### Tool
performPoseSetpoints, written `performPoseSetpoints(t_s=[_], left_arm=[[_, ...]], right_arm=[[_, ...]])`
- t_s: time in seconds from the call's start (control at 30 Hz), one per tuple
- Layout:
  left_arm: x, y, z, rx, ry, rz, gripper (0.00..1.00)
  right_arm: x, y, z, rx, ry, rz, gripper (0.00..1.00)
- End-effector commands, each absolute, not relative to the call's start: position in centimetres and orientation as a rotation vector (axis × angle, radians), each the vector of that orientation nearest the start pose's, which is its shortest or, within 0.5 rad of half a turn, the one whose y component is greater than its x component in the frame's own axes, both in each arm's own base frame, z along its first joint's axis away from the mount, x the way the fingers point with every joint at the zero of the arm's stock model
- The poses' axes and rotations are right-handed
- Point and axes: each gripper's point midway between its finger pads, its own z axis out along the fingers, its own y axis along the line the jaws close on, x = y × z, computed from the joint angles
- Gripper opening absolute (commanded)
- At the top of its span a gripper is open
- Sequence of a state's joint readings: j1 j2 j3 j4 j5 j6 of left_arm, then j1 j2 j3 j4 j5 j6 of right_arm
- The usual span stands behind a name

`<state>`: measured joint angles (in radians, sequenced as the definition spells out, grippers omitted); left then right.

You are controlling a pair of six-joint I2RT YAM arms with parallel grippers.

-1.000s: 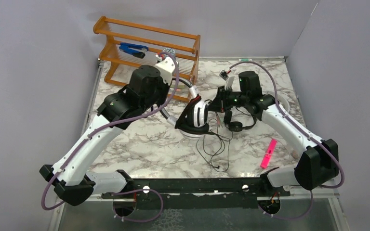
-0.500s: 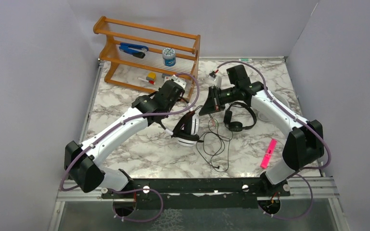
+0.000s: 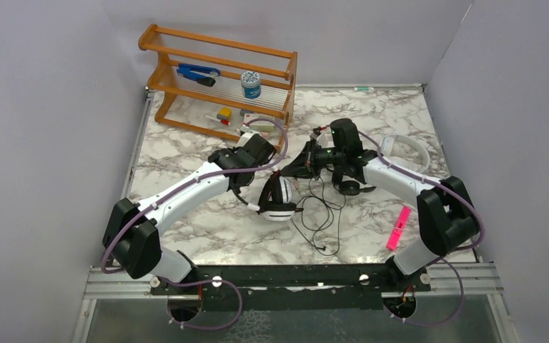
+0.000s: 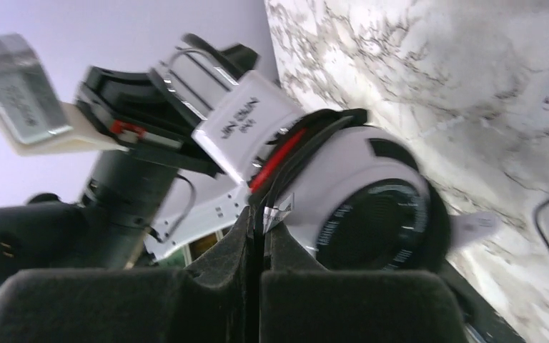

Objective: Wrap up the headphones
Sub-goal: Wrap the headphones cable around the headphones.

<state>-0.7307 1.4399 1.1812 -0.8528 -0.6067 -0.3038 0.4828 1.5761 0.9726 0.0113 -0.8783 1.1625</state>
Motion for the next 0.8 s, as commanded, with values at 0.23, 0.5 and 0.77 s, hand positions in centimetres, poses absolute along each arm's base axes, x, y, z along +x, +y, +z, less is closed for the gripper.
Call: performPoseSetpoints(t_s=[0.23, 0.5, 0.77], left_arm=[[27.1, -14.6, 11.2, 0.068, 2.468, 0.222, 0.00], [26.3, -17.1, 10.2, 0.005, 2.498, 0.001, 0.00], [25.1, -19.1, 9.5, -0.020, 2.521, -0.196, 0.00]], right_arm=[[29.4, 35.7, 20.6, 0.412, 2.484, 1.591, 0.05], [29.4, 36.0, 17.4, 0.440, 2.507, 1.323, 0.11], [29.6, 37.6, 14.3, 0.370, 2.543, 1.034, 0.13]])
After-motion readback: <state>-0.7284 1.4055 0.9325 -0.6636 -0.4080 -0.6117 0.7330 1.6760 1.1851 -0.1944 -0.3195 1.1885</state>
